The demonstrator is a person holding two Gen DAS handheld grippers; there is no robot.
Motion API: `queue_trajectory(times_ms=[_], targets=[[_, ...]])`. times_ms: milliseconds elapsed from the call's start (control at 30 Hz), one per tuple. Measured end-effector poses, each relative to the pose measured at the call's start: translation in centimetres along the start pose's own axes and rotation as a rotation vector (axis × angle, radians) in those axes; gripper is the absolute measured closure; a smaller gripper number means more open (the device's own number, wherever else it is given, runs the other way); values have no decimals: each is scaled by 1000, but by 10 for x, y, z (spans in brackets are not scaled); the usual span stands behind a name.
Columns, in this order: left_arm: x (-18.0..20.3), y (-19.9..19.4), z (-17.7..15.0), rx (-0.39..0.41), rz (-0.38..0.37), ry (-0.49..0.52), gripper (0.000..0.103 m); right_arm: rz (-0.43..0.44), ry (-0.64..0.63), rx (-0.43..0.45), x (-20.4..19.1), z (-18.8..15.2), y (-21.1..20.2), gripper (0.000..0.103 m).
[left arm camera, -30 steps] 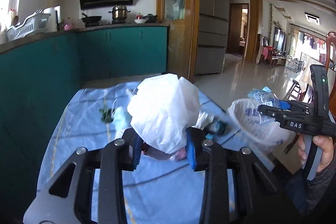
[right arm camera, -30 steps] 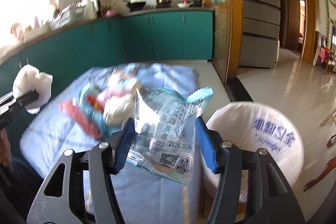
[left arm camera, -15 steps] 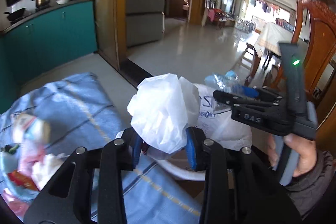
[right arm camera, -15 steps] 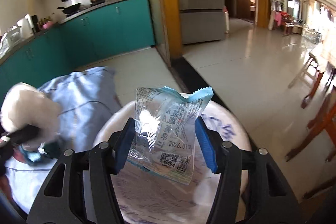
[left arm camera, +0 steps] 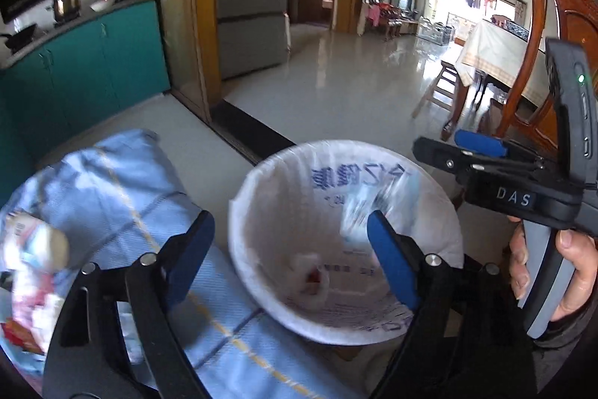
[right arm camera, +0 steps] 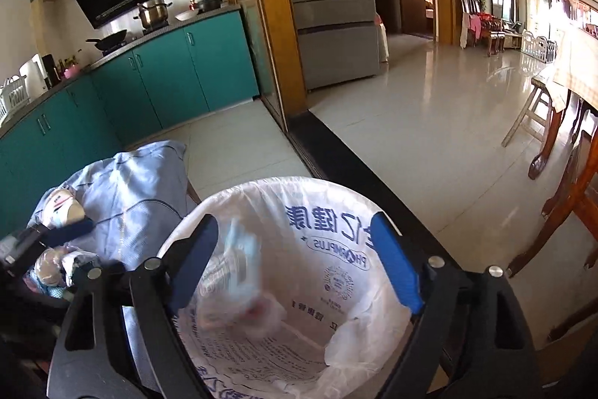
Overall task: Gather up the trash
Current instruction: 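Drop the clear wrapper into the bin with the right tool while the left carries the white bag, then grasp the clear bag with dark contents with the right tool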
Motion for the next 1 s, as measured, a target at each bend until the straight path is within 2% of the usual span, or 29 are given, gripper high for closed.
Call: queue_trajectory(times_ms=[100, 200, 233, 300, 367, 400, 533, 567, 667, 767, 800, 867, 967, 1000], targets=[[-25, -40, -7, 72, 177, 6, 19, 25, -28, 31, -14, 1, -7, 21], [-57, -79, -18, 138, 365, 8, 19, 4, -80, 69, -28, 1, -14, 19], [-65, -86, -19, 151, 401, 13, 17, 3, -105, 84, -38, 1, -15, 18], [-89, -107, -28, 172, 502, 19, 16, 27, -136, 90, -53, 3, -14, 18], [-121, -124, -39, 175, 590, -37, 16, 85, -182, 78, -81, -1, -11, 18], [-138, -131, -46, 171, 594, -83, 16, 111, -197, 64, -93, -3, -8, 18], [-201, -145, -78, 127, 524, -316, 16, 307, -278, -48, -169, -19, 12, 18], [-213, -152, -95, 117, 517, -360, 16, 320, -315, -71, -187, -24, 17, 18], [-237, -163, -110, 119, 505, -469, 16, 333, -427, -125, -238, -43, 34, 18], [-250, -172, -122, 144, 486, -521, 16, 388, -491, -188, -266, -61, 40, 30], [-250, -173, -123, 147, 485, -525, 16, 435, -515, -224, -275, -68, 39, 31], [-256, -183, -130, 141, 492, -513, 16, 475, -563, -231, -283, -77, 32, 31], [-255, -181, -136, 112, 506, -480, 16, 618, -634, -262, -292, -88, 13, 31], [-255, -181, -138, 100, 496, -472, 16, 641, -645, -258, -292, -89, 8, 31]])
Point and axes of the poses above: each gripper's, at about its wrist camera, not at the fingertips, and y roughly the way its jaws point, x to its right, z to its top, the point moved 2 cm from there along y, roughly the way its jaws point, and after that the axes turned 4 degrees about -z, right-handed, at the moved point
